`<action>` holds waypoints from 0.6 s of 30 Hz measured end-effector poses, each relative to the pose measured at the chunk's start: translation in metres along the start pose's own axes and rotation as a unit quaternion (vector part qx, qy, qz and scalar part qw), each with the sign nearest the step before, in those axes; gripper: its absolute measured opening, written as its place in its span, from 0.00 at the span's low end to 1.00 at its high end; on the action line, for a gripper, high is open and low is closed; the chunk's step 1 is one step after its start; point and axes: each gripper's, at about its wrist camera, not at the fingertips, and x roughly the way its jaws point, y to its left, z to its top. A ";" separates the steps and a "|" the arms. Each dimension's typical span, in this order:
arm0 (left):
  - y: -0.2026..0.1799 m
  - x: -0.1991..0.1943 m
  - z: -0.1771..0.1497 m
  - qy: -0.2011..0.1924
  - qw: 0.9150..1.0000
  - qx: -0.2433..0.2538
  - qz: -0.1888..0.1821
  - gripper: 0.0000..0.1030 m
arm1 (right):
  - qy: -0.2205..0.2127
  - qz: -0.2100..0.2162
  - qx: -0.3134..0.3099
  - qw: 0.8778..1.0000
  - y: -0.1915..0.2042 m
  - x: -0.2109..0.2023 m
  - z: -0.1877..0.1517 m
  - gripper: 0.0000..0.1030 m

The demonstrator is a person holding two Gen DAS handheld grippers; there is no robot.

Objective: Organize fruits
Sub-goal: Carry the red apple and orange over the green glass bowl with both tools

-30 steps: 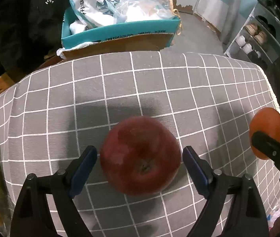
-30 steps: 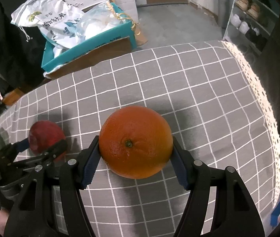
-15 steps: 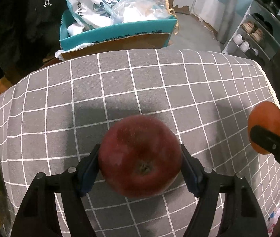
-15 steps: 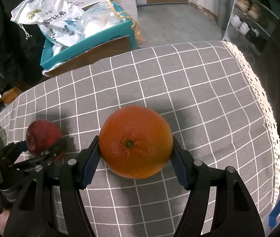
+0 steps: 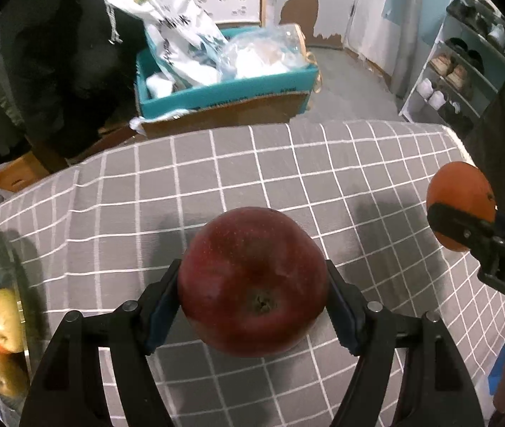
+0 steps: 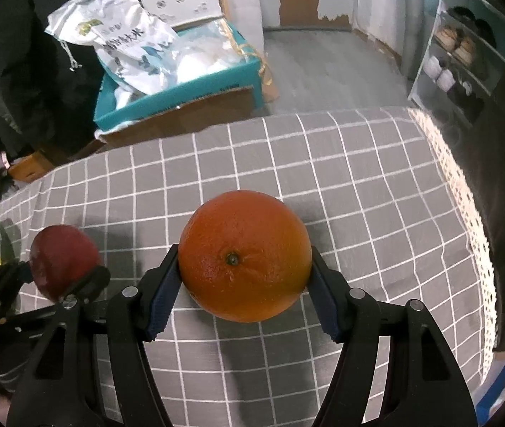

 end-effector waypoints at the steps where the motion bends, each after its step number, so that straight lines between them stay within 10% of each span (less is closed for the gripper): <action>1: 0.002 -0.006 0.000 -0.004 1.000 -0.002 0.001 0.73 | -0.004 0.000 -0.005 1.000 0.003 -0.004 0.001 0.65; 18: 0.059 -0.117 -0.010 -0.090 0.995 -0.051 0.012 0.73 | -0.069 0.038 -0.074 0.994 0.067 -0.074 0.002 0.65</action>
